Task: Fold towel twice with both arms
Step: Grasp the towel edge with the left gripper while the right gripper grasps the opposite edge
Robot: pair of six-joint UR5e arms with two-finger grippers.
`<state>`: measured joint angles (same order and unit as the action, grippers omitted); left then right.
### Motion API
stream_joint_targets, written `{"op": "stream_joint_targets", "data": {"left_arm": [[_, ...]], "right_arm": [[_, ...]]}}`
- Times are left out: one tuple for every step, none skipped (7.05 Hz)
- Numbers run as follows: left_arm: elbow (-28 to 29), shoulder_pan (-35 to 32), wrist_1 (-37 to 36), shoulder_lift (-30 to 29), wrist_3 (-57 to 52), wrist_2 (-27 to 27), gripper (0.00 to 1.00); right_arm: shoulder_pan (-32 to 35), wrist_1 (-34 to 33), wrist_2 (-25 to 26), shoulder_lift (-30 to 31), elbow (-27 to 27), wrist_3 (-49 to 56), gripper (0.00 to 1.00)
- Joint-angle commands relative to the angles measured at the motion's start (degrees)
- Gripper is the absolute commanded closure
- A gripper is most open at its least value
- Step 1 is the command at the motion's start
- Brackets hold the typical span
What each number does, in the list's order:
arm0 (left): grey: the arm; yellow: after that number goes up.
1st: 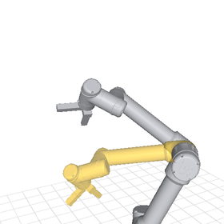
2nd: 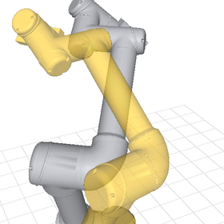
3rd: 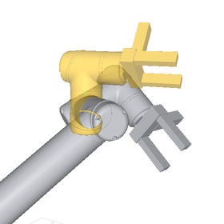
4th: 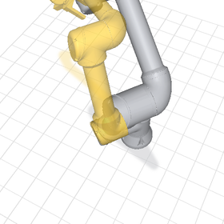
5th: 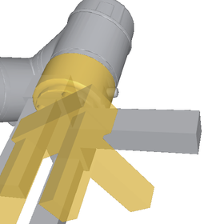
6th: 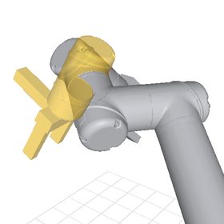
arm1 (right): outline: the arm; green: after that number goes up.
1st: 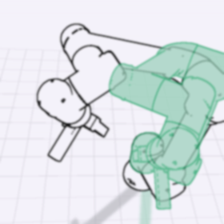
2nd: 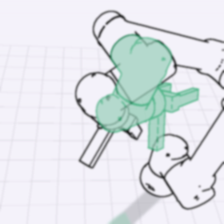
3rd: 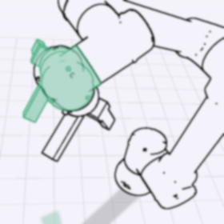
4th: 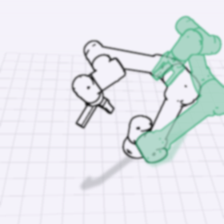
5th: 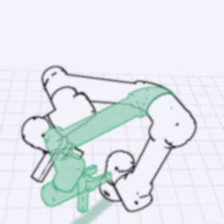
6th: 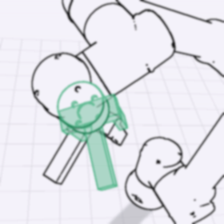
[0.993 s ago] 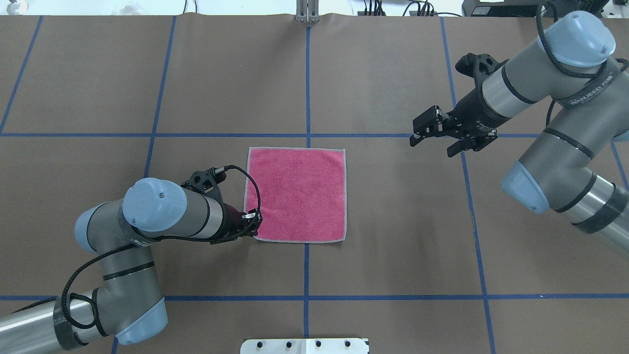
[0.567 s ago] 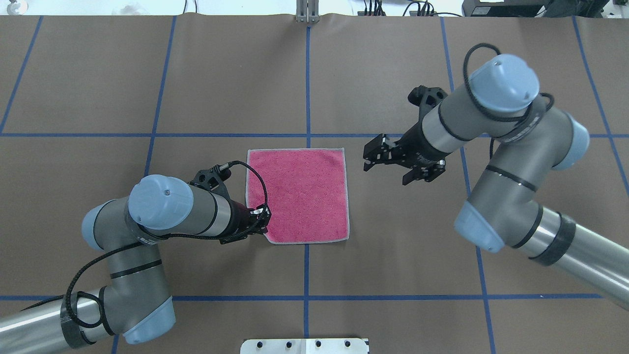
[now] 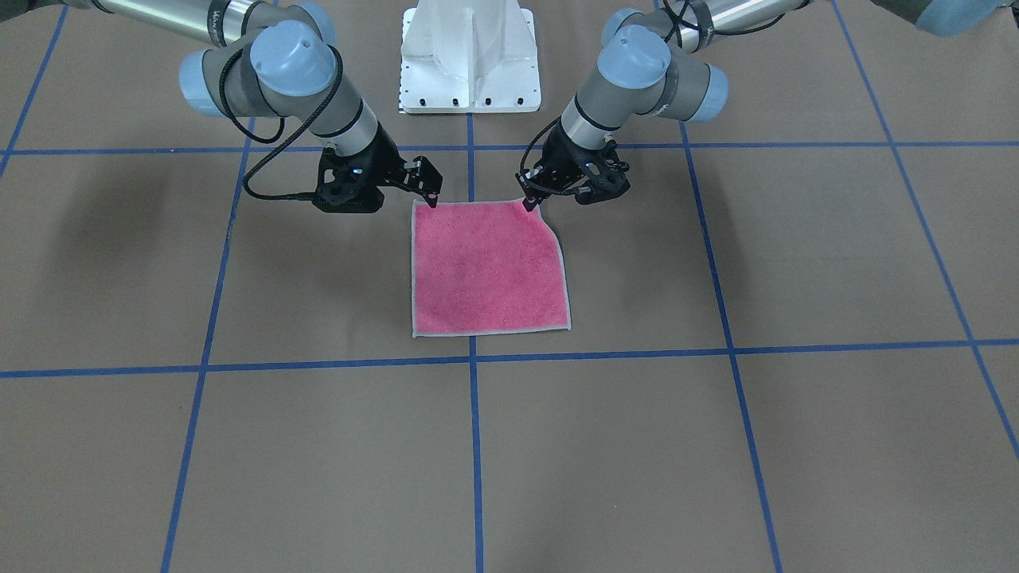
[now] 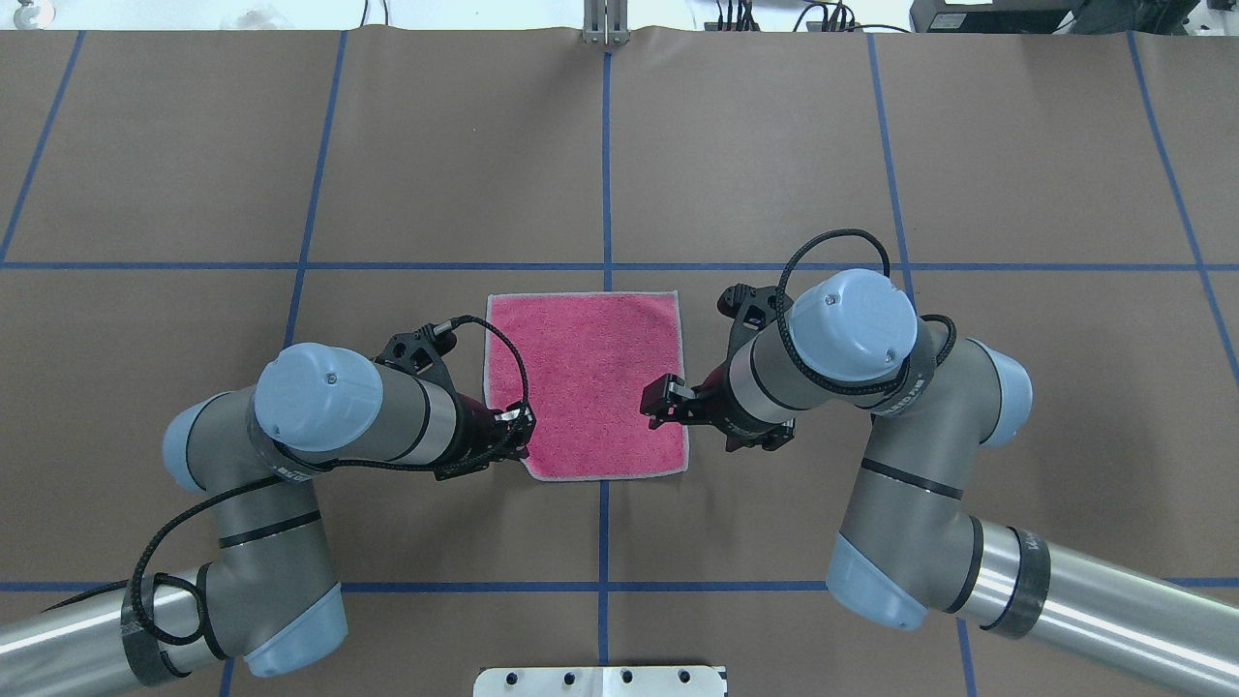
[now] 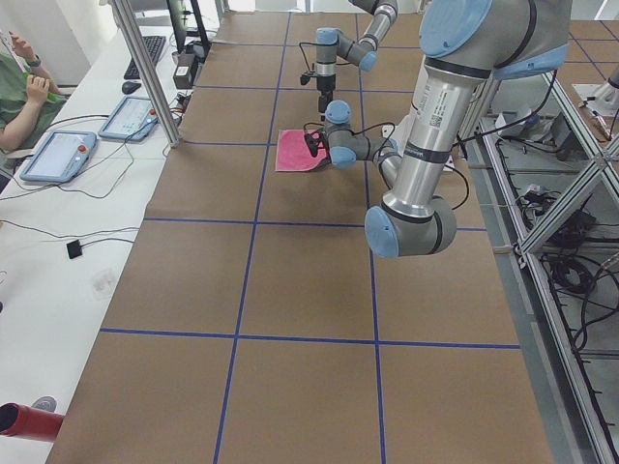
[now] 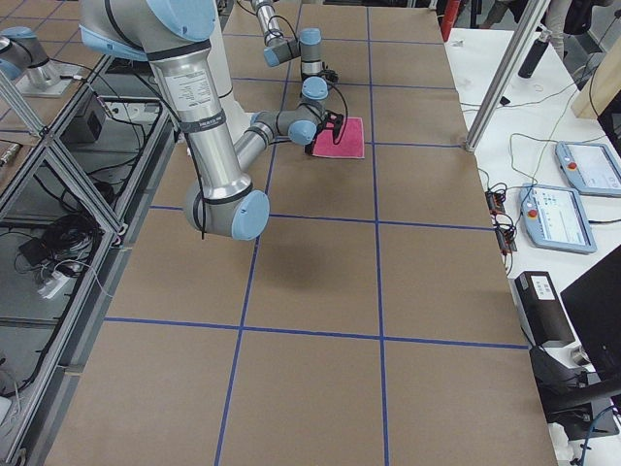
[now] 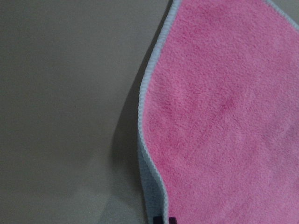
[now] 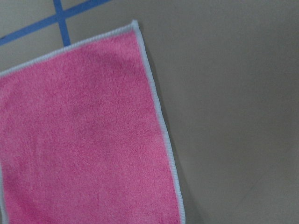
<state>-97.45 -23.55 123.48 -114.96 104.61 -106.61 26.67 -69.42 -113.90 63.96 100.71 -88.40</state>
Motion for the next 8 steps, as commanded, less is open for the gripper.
{"op": "stream_joint_targets", "data": {"left_arm": [[0.2,0.0,0.0,0.1,0.0,0.0,1.00],[0.2,0.0,0.0,0.1,0.0,0.0,1.00],[0.2,0.0,0.0,0.1,0.0,0.0,1.00],[0.0,-0.1,0.0,0.1,0.0,0.0,1.00],[0.0,-0.1,0.0,0.2,0.0,0.0,1.00],[0.1,-0.1,0.0,0.3,0.0,0.0,1.00],[0.2,-0.1,0.0,0.3,0.0,0.0,1.00],[0.2,-0.1,0.0,0.3,0.0,0.0,1.00]], "right_arm": [[-1.5,0.0,0.7,0.1,-1.0,-1.2,0.03],[-1.6,0.0,0.7,-0.6,-2.4,-1.6,0.06],[-1.6,-0.1,0.7,-1.2,-2.9,-2.6,0.07],[-1.8,0.0,0.7,-1.5,-3.8,-2.6,0.08],[-1.9,0.0,0.7,-1.6,-4.3,-2.5,0.09],[-2.0,0.0,0.7,-1.6,-4.5,-2.5,0.14],[-2.1,0.0,0.7,-1.6,-4.6,-2.6,0.28],[-2.1,0.0,0.7,-1.6,-4.8,-2.7,0.45]]}}
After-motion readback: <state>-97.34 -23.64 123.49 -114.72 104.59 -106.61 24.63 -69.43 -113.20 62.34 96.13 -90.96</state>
